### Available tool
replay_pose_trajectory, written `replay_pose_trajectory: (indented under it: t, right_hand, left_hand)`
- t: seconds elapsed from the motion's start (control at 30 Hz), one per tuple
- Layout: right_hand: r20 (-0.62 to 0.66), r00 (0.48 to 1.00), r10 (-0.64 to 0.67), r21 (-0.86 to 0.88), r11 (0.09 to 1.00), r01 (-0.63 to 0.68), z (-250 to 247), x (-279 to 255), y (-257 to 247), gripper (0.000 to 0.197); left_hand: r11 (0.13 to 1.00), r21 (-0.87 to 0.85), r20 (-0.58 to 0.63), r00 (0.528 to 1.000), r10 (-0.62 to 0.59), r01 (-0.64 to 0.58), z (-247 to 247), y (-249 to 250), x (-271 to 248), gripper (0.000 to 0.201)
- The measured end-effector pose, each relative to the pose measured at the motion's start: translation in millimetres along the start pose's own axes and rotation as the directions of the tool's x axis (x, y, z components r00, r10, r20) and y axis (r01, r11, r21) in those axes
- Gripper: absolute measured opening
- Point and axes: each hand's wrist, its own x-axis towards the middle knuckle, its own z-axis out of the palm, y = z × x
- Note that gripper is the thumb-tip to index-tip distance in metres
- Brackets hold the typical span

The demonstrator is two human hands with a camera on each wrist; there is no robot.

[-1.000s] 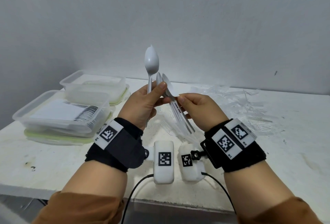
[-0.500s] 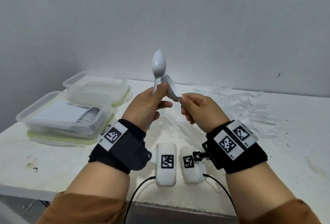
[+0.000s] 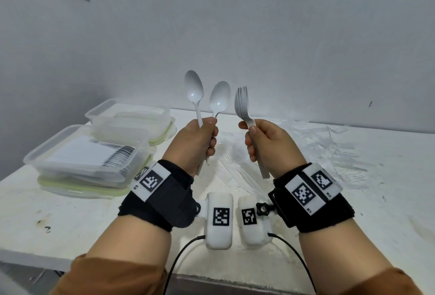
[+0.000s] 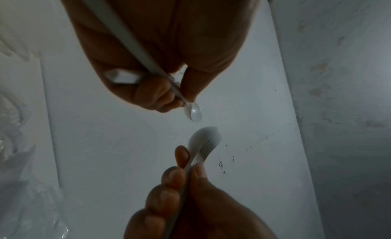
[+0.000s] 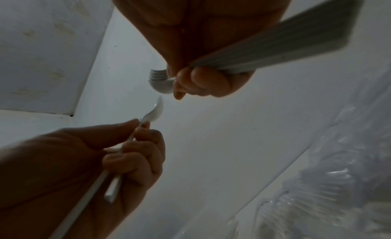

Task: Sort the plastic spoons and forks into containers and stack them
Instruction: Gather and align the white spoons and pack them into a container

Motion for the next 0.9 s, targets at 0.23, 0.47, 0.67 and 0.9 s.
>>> replay_pose_trajectory:
  t: [0.23,0.47,0.67,0.9]
  right_hand:
    - [0.03,0.999,-0.028,0.015,1.0,0.028,11,7,-16,0.022]
    - [0.06,0.998,-0.023,-0.03,0.999,0.025,26,15,-28,0.016]
    - [0.018,1.0,-0.021,-0.008,1.0,0.021,38,16,-27,0.017]
    - [0.024,1.0,0.012,-0.029,1.0,-0.011,64,16,-26,0.018]
  left_hand:
    - [0.979,0.181,-0.02,0.995,0.095,-0.09,1,5,9,0.02]
    - [0.96,0.238,0.017,0.989,0.15,-0.15,-4,8,14,0.01]
    - [0.989,0.116,0.054,0.995,0.081,-0.087,-21,7,17,0.01]
    - [0.99,0.112,0.107,0.992,0.067,-0.079,-42,7,20,0.009]
